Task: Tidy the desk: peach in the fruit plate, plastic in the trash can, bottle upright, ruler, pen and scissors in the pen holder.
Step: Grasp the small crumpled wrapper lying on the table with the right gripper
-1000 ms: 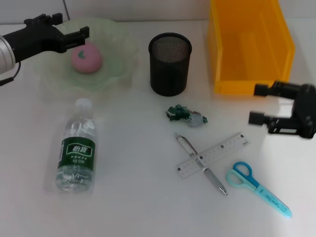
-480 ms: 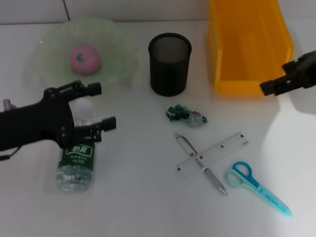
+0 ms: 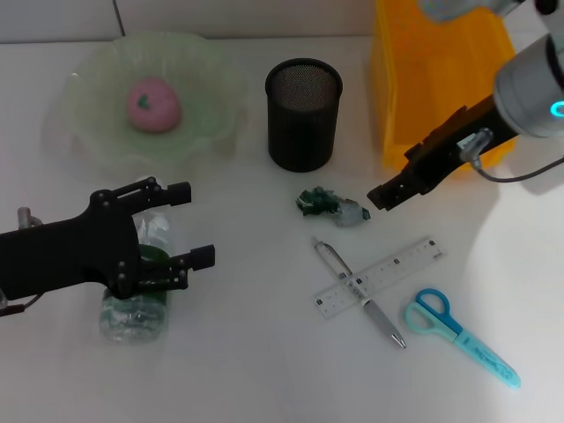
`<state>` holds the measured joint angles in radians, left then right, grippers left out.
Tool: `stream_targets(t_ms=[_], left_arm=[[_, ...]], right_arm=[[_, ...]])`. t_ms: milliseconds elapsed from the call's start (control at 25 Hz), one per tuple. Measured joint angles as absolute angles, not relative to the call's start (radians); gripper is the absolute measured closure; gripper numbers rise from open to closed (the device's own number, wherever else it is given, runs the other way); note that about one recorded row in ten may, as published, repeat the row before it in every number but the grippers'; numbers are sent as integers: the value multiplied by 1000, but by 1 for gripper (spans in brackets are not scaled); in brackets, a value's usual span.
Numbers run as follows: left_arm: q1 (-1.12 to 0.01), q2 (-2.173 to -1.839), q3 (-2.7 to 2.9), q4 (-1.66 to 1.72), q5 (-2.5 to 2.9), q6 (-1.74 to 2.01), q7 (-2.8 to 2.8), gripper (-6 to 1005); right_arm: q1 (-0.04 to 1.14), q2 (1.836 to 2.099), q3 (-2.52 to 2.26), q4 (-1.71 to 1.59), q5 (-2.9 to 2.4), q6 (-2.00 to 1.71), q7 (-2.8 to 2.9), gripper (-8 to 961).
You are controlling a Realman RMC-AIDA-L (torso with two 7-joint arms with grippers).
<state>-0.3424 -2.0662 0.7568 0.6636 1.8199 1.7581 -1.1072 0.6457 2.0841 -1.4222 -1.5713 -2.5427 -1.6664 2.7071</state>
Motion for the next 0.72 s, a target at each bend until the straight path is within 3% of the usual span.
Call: stream_targets(t_ms=[720], left_arm=[[-340,-2066,873,663,1837,1711,-1076,151]], right_arm=[[690,2087,-1584,-1245,-2539,-1293,2663,246]])
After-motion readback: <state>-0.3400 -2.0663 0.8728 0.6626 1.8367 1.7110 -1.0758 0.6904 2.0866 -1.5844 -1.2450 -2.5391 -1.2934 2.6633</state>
